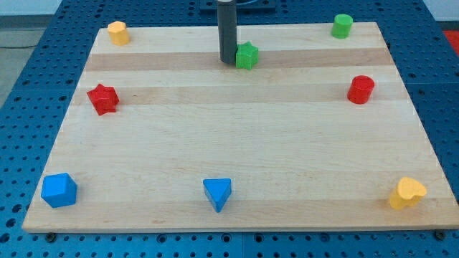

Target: Move the green circle right to the green star

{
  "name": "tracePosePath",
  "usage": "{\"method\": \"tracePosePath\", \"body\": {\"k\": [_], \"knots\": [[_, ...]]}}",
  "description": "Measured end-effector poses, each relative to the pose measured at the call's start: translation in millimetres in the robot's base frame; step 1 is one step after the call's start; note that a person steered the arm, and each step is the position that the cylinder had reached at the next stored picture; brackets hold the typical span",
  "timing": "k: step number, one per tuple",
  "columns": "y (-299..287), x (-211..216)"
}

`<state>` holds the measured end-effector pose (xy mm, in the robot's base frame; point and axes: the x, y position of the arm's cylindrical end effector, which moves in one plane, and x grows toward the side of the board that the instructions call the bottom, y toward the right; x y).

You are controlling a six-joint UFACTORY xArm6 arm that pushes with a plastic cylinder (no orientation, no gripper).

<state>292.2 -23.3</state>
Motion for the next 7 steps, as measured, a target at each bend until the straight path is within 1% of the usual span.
{"method": "tracePosePath", "body": {"k": [1,2,3,5,6,7], "knots": [[-11,-34],[58,-83],[113,-100],[131,-101],[165,-89],[214,-49]]}}
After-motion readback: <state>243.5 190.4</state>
